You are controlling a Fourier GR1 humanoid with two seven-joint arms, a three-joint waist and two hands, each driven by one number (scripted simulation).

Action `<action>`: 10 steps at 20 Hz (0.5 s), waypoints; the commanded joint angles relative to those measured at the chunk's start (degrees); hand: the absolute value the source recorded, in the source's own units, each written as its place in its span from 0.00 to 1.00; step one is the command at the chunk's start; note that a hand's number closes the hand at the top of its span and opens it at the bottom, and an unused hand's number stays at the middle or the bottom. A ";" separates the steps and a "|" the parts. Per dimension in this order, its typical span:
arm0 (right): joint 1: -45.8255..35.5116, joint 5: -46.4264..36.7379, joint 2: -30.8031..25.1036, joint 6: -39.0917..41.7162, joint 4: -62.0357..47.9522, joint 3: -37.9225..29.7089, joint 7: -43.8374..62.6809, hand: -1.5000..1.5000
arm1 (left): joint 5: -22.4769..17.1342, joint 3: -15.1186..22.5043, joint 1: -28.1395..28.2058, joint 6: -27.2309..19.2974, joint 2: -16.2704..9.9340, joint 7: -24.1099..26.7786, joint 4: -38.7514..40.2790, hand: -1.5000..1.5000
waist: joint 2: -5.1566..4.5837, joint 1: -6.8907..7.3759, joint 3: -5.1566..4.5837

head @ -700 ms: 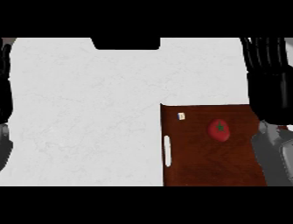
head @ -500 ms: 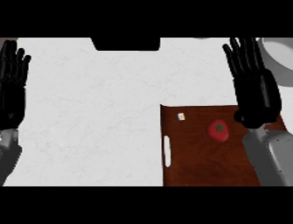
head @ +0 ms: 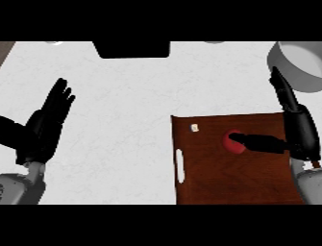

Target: Pick the tomato from the tray and place it in the pot

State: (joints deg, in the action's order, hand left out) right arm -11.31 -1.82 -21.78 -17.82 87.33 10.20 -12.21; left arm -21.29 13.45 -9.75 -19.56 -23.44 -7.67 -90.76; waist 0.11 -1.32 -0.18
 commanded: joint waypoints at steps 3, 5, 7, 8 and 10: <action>15.81 -8.83 -8.89 -2.14 15.11 1.45 2.58 0.00 | 0.15 0.98 1.18 -0.29 0.37 -4.11 -1.62 0.50 | 0.42 -0.79 0.10; 16.48 -11.96 -14.38 -0.75 20.29 0.56 11.33 0.00 | -0.27 0.50 1.16 -0.66 1.30 -3.28 -1.59 0.50 | 0.58 -1.36 -0.06; 19.09 -14.78 -17.99 1.62 23.84 1.09 15.90 0.00 | 0.48 0.51 1.00 0.07 0.74 -2.58 -1.55 0.50 | 0.42 -1.18 -0.06; 19.01 -15.50 -19.58 3.02 27.53 1.11 21.60 0.00 | 0.19 0.85 3.92 0.11 -1.02 -4.50 -6.33 0.50 | 0.76 -0.23 -0.08; 18.89 -12.09 -25.60 9.44 30.39 -3.23 24.05 0.00 | -0.31 0.68 3.03 0.44 0.96 -3.29 -4.26 0.50 | 0.39 -0.33 -0.02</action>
State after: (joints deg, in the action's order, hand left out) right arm 4.98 -14.20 -38.89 -14.78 110.76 10.42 4.37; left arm -21.21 14.20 -7.67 -19.66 -23.06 -11.22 -94.19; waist 0.57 -1.81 -0.20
